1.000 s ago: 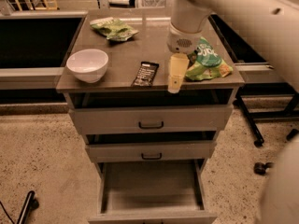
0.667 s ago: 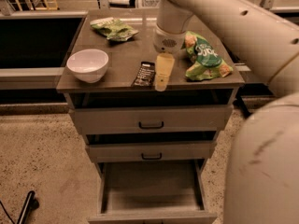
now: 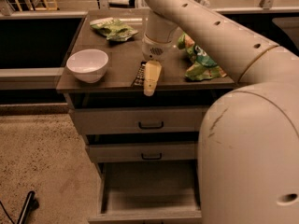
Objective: Place rxbar chocolate into bottom drawer
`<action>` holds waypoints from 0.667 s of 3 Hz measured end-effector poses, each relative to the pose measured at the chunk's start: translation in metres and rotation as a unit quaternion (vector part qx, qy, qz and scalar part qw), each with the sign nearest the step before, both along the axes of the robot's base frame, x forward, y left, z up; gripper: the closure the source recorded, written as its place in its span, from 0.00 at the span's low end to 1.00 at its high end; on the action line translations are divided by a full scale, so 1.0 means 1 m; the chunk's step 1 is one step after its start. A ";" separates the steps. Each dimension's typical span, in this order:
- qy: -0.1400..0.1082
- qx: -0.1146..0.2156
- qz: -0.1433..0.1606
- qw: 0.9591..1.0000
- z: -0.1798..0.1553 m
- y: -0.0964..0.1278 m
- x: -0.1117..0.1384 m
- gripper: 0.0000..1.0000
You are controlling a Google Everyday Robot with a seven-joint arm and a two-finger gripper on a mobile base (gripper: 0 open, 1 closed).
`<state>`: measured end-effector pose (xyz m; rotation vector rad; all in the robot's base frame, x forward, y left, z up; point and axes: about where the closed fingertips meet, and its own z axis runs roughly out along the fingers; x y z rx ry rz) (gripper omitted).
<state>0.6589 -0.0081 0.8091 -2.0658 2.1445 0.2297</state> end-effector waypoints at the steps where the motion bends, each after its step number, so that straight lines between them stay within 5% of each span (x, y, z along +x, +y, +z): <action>1: 0.002 0.007 0.000 1.000 -0.009 0.006 0.005 0.00; 2: 0.000 0.014 0.006 1.000 -0.012 0.012 0.004 0.18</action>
Offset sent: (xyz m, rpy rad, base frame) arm -0.0014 0.0143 -0.0086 0.0392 0.0023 0.0290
